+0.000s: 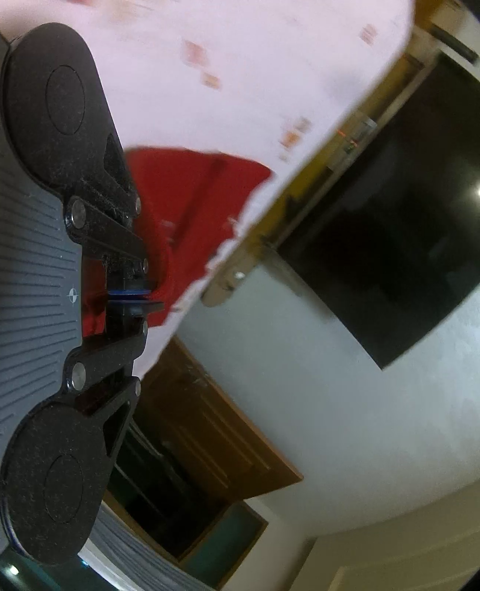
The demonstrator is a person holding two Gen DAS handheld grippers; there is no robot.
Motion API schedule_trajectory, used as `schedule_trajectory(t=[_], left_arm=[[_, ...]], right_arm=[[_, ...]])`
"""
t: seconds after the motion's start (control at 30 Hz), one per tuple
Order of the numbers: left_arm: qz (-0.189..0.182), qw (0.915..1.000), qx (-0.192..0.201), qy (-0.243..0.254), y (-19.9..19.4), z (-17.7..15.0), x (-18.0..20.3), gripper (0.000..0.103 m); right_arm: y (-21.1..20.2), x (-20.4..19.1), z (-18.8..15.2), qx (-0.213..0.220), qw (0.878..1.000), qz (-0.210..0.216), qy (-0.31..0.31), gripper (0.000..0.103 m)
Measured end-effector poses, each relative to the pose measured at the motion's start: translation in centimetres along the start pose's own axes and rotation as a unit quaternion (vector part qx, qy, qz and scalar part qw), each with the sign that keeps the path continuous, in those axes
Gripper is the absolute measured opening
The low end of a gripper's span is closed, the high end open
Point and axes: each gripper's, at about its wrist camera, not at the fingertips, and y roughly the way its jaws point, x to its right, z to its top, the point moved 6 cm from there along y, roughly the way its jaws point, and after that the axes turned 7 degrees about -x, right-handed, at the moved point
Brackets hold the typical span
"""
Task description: Fold small clothes
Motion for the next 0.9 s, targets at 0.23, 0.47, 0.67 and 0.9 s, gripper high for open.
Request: schedule_trajectory(t=[0.23, 0.47, 0.67, 0.9], left_arm=[[0.018, 0.9996, -0.001, 0.023, 7.6, 7.8, -0.4, 0.002], [0.052, 0.9981, -0.023, 0.024, 18.1, 13.0, -4.1, 0.002], [0.078, 0.9955, -0.048, 0.025, 24.5, 13.3, -8.2, 0.002], [0.132, 0.991, -0.023, 0.005, 29.5, 12.3, -13.5, 0.008]], right_arm=[[5.7, 1.3, 7.1, 0.01, 1.0, -0.009, -0.024, 0.004], [16.4, 5.8, 11.3, -0.024, 0.999, 0.0, 0.021, 0.004], [24.2, 9.8, 12.4, -0.055, 0.997, 0.003, 0.054, 0.004], [31.6, 14.1, 11.8, -0.096, 0.991, 0.008, 0.097, 0.014]])
